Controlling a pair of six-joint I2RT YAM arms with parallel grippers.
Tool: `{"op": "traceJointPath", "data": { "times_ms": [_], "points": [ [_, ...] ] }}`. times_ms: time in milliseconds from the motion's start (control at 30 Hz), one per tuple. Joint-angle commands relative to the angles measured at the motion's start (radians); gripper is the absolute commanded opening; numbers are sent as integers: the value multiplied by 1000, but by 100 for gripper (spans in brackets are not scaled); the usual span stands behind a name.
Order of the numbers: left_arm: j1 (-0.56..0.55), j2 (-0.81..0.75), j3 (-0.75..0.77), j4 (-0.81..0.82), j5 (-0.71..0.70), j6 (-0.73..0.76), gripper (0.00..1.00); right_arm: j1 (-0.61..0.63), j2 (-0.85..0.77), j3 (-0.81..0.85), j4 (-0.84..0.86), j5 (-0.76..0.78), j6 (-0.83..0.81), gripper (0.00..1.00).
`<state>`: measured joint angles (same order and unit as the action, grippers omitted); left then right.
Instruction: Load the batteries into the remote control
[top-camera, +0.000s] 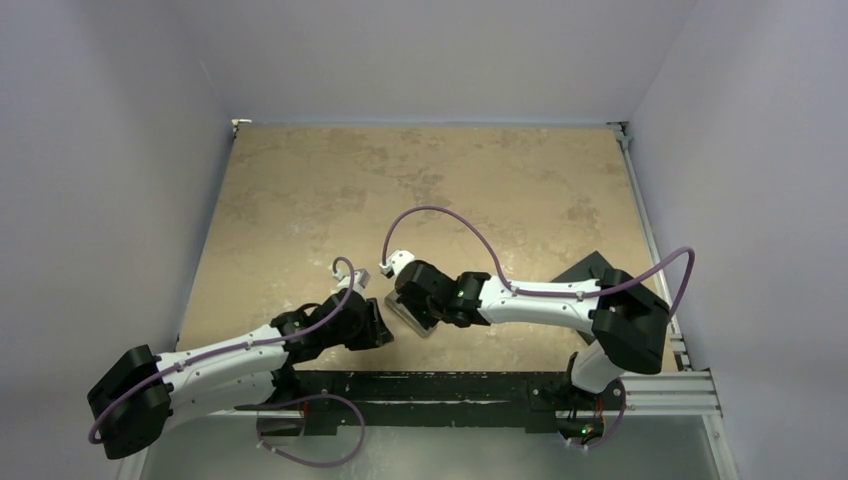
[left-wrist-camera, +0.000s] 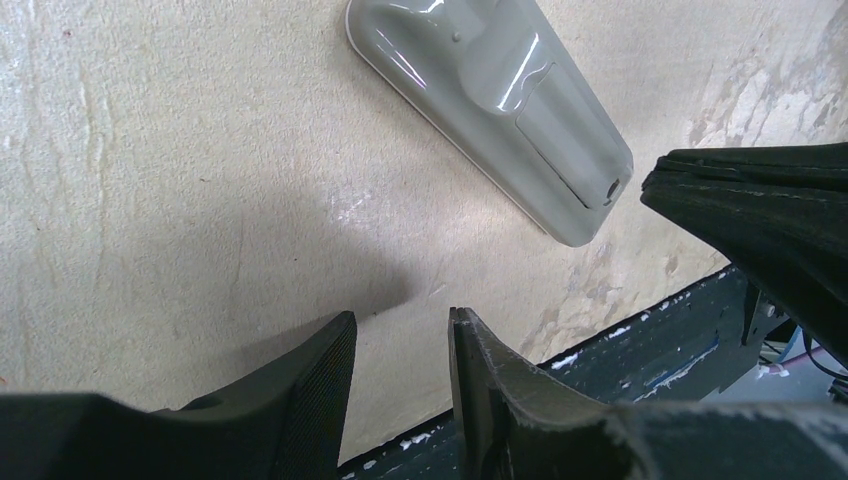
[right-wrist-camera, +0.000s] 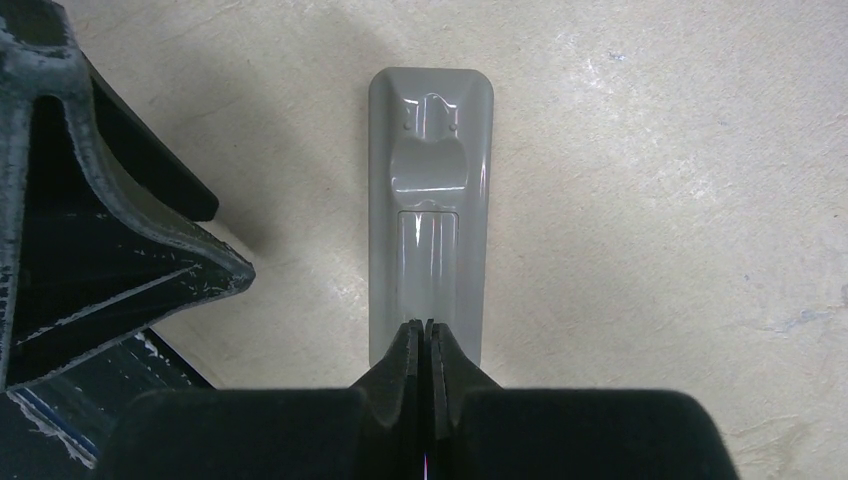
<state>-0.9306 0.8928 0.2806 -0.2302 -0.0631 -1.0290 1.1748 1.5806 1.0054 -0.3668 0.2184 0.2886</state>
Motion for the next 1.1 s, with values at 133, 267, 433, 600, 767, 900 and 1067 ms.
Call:
{"op": "traceJointPath", "data": {
  "times_ms": [133,267,433,600,767,900,1067],
  "points": [
    [-2,-20,15,-5,0,10,38,-3,-14,-13,36,22,10,0],
    [-1,-18,15,-4,0,10,38,-3,-7,-17,39,23,9,0],
    [-1,-16,17,-4,0,12,38,-4,8,-21,44,21,8,0],
    [-1,-15,15,-6,0,11,38,-4,26,-30,57,10,9,0],
    [-1,-18,14,-8,-1,10,38,-4,55,-43,75,-11,12,0],
    [-1,-17,11,-6,-1,10,38,-4,59,-47,81,-13,14,0],
    [-1,-17,11,-4,0,10,38,-5,49,-41,76,3,13,0]
  ]
}}
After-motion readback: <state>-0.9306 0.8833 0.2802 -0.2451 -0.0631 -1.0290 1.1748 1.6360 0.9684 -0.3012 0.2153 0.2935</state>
